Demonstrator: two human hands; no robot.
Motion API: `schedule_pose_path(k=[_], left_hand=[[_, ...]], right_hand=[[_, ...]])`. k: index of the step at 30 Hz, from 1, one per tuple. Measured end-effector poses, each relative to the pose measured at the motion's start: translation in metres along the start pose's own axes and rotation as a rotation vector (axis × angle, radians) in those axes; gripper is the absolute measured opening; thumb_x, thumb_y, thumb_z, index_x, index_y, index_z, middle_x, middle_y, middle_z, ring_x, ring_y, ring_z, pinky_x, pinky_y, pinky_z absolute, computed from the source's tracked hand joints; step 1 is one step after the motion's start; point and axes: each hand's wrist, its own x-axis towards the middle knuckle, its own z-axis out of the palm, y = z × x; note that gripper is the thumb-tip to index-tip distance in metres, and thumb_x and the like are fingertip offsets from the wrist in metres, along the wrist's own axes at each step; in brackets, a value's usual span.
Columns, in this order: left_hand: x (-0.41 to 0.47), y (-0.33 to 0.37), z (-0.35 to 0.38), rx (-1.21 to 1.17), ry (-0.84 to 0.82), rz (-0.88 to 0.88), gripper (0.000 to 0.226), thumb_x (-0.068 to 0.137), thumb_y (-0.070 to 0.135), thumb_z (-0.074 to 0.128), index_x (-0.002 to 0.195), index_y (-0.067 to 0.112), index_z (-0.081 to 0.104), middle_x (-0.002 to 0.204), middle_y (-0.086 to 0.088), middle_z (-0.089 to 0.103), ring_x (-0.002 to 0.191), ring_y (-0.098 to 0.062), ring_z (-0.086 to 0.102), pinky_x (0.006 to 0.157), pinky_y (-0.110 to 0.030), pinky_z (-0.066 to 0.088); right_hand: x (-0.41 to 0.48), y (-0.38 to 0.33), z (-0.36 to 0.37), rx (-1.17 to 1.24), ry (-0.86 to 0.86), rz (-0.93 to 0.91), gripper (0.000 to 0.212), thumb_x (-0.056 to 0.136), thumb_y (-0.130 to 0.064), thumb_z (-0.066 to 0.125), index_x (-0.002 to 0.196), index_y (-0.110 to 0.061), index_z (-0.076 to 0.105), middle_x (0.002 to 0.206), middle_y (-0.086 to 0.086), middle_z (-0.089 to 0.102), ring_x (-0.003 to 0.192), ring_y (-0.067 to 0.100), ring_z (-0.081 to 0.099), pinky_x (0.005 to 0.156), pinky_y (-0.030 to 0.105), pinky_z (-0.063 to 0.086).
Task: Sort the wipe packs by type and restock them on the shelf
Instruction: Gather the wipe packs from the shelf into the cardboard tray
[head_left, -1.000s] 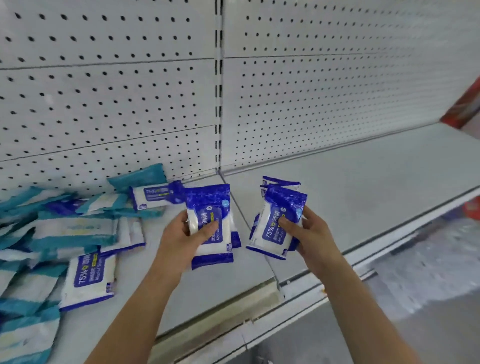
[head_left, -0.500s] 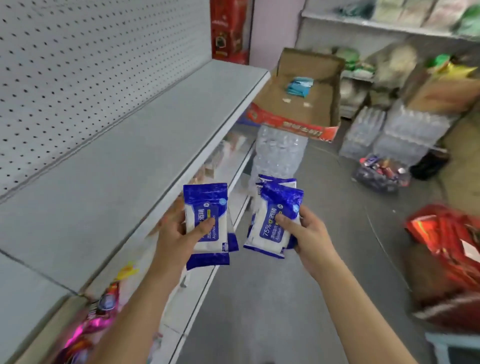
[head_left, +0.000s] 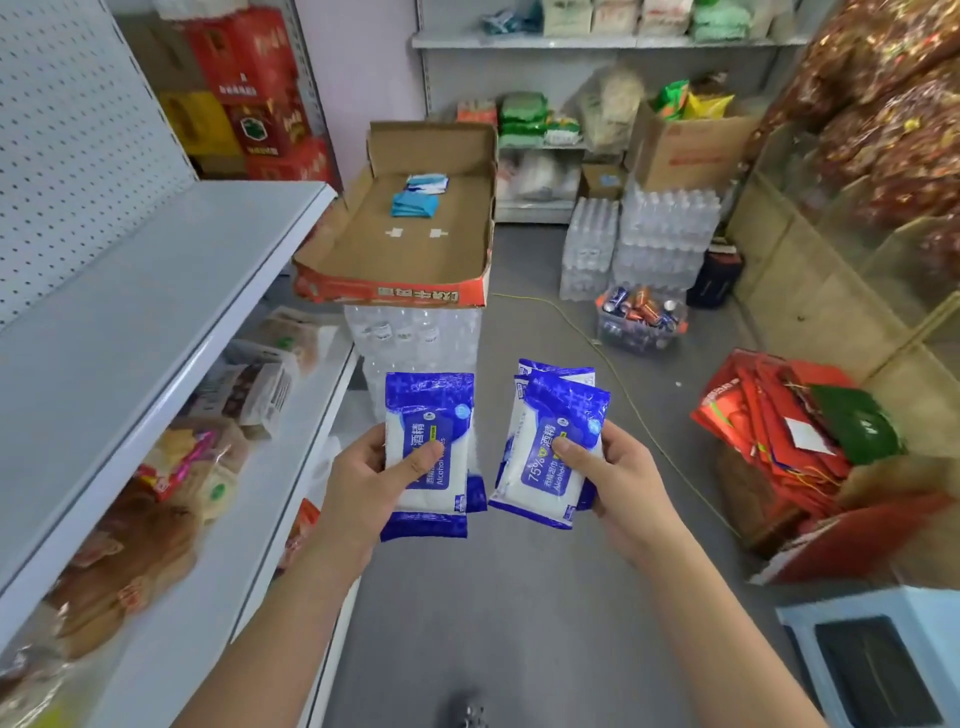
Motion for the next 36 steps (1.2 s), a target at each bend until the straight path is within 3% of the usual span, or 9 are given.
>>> schedule_pose_path(k=[6, 17, 20, 23, 26, 33, 36], left_hand=[[0.079, 0.017, 0.047, 0.007, -0.060, 0.025, 0.040, 0.068, 0.033, 0.082, 0.103, 0.019, 0.069, 0.093, -0.003, 0.078, 0.083, -0.027, 0.076, 0.071, -0.041, 0.061], [0.236, 0.045, 0.134, -0.102, -0.076, -0.011, 0.039, 0.071, 0.024, 0.088, 0.104, 0.012, 0.072, 0.099, -0.012, 0.077, 0.090, -0.036, 0.074, 0.082, -0.054, 0.059], [0.274, 0.053, 0.164, -0.112, -0.029, -0.017, 0.030, 0.079, 0.018, 0.081, 0.106, 0.009, 0.071, 0.100, -0.014, 0.077, 0.089, -0.036, 0.074, 0.077, -0.050, 0.060], [0.306, 0.065, 0.194, -0.123, 0.024, -0.004, 0.039, 0.073, 0.019, 0.087, 0.107, 0.011, 0.070, 0.100, -0.012, 0.077, 0.088, -0.032, 0.075, 0.071, -0.042, 0.061], [0.331, 0.079, 0.221, -0.135, 0.085, 0.007, 0.038, 0.070, 0.021, 0.087, 0.104, 0.015, 0.072, 0.099, -0.010, 0.077, 0.087, -0.030, 0.075, 0.076, -0.047, 0.061], [0.412, 0.110, 0.248, -0.149, 0.229, 0.008, 0.029, 0.075, 0.021, 0.086, 0.100, 0.015, 0.072, 0.097, -0.011, 0.077, 0.083, -0.029, 0.075, 0.072, -0.045, 0.061], [0.457, 0.121, 0.251, -0.153, 0.286, 0.000, 0.026, 0.079, 0.025, 0.083, 0.099, 0.016, 0.069, 0.090, -0.009, 0.077, 0.071, -0.028, 0.075, 0.051, -0.038, 0.057]], right_hand=[[0.082, -0.027, -0.024, -0.037, 0.046, -0.009, 0.029, 0.087, -0.014, 0.073, 0.114, -0.013, 0.062, 0.106, 0.003, 0.076, 0.093, 0.025, 0.075, 0.073, 0.042, 0.059], [0.232, -0.083, -0.085, -0.077, 0.086, -0.015, 0.029, 0.088, -0.012, 0.073, 0.115, -0.010, 0.062, 0.107, 0.007, 0.076, 0.094, 0.029, 0.074, 0.073, 0.041, 0.058], [0.279, -0.095, -0.105, -0.072, 0.054, -0.014, 0.028, 0.088, -0.010, 0.072, 0.114, -0.010, 0.063, 0.107, 0.007, 0.076, 0.094, 0.030, 0.074, 0.076, 0.046, 0.060], [0.330, -0.110, -0.129, -0.075, 0.013, -0.018, 0.026, 0.087, -0.010, 0.073, 0.112, -0.011, 0.064, 0.105, 0.008, 0.076, 0.093, 0.031, 0.074, 0.078, 0.049, 0.060], [0.380, -0.132, -0.144, -0.078, -0.043, -0.013, 0.025, 0.086, -0.010, 0.073, 0.110, -0.012, 0.066, 0.104, 0.009, 0.076, 0.092, 0.032, 0.074, 0.077, 0.048, 0.059], [0.491, -0.167, -0.142, -0.083, -0.153, 0.024, 0.026, 0.086, -0.011, 0.074, 0.110, -0.012, 0.065, 0.103, 0.007, 0.077, 0.090, 0.029, 0.075, 0.073, 0.044, 0.059], [0.545, -0.179, -0.133, -0.110, -0.183, 0.037, 0.027, 0.086, -0.013, 0.074, 0.111, -0.013, 0.065, 0.104, 0.006, 0.077, 0.092, 0.029, 0.075, 0.073, 0.043, 0.058]])
